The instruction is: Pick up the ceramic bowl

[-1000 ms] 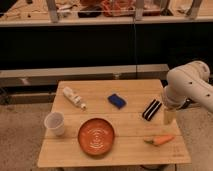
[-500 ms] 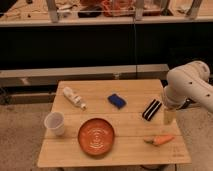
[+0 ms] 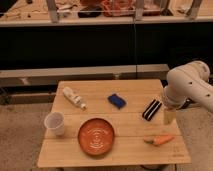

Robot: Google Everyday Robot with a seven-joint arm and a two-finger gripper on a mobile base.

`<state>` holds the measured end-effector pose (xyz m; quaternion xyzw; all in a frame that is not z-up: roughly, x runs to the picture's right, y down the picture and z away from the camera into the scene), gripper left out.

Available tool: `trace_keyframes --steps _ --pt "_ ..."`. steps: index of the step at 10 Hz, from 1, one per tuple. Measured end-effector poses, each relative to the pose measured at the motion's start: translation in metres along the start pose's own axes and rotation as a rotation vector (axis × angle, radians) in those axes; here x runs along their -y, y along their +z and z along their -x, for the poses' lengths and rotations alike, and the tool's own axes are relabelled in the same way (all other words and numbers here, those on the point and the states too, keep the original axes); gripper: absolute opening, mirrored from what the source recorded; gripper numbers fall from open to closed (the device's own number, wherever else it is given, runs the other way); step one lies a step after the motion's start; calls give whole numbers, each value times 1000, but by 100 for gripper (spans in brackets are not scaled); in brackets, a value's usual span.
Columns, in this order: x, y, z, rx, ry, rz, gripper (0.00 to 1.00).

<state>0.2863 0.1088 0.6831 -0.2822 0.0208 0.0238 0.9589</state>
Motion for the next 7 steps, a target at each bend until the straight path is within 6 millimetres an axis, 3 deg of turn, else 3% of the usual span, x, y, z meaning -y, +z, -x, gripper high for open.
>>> trace_keyframes --steps 5,7 --pt "-1 1 1 -3 -5 0 80" --pt "-7 0 19 -21 -47 -8 80"
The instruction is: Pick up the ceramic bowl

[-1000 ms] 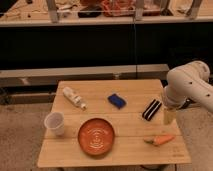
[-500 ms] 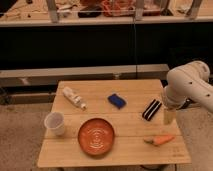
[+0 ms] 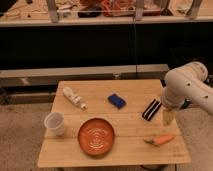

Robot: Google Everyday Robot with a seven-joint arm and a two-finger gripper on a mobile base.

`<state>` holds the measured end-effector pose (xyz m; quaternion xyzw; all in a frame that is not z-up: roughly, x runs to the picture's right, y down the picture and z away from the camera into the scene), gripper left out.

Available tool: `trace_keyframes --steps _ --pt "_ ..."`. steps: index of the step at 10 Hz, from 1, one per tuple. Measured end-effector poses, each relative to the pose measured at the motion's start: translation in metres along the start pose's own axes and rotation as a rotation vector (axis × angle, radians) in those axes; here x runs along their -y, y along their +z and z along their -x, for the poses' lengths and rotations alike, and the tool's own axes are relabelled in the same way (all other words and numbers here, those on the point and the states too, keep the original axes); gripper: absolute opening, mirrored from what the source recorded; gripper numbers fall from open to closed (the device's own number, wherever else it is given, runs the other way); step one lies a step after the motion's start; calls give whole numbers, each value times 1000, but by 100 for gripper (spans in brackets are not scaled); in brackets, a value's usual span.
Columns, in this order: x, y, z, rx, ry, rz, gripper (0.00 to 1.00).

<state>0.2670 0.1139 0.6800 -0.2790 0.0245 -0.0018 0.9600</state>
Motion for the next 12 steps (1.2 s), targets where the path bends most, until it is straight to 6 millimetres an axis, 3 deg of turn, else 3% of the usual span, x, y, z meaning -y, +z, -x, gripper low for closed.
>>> trace_keyframes --steps 2,5,8,12 --pt "-2 -1 24 -13 -41 -7 80" --pt "-8 1 32 -35 -123 -20 80" --pt "-11 3 59 -50 -215 -32 80" --pt "-16 6 66 -77 -328 -48 80"
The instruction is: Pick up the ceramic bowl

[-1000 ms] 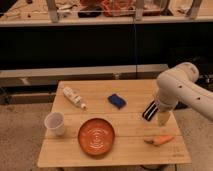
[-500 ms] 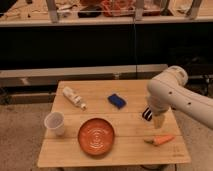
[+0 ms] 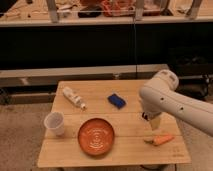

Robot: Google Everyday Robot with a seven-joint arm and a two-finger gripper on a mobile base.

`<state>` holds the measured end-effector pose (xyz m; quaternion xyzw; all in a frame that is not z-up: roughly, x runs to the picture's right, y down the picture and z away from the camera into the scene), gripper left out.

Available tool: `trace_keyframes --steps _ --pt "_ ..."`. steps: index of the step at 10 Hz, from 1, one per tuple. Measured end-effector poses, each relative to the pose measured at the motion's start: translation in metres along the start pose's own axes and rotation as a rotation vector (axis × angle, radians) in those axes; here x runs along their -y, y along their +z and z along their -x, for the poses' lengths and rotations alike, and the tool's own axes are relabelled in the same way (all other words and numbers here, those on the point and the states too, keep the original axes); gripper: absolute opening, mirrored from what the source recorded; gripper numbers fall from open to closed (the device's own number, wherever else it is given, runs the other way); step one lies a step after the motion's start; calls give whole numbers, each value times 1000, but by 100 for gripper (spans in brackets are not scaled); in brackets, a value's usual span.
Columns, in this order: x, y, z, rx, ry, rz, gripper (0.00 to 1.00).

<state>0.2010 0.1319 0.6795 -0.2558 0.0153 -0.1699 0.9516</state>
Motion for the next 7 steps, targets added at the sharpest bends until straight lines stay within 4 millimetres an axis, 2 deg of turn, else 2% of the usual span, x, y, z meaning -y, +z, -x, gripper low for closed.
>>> trace_keyframes --steps 7 --pt "7 3 25 -21 -222 -28 80"
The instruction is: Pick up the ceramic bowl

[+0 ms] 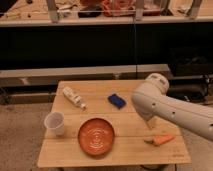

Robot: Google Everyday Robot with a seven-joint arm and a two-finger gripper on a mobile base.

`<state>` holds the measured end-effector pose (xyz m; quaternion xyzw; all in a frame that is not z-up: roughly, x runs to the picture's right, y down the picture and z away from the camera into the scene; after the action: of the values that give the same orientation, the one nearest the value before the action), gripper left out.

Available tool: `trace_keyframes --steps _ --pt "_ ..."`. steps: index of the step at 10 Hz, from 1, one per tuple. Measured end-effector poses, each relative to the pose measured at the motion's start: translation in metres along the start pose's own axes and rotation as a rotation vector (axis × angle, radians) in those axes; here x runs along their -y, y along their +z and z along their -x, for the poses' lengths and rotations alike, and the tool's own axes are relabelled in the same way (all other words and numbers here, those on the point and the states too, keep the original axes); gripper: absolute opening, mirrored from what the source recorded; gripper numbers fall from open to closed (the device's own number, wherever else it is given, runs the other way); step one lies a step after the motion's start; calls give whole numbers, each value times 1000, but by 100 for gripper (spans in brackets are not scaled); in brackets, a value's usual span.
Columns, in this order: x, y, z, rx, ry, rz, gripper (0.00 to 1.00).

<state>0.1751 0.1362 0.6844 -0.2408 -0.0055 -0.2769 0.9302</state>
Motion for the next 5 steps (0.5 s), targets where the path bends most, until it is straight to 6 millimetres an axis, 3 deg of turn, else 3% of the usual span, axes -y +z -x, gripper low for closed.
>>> trace_keyframes --steps 5 --pt "12 1 17 -8 -146 -22 80"
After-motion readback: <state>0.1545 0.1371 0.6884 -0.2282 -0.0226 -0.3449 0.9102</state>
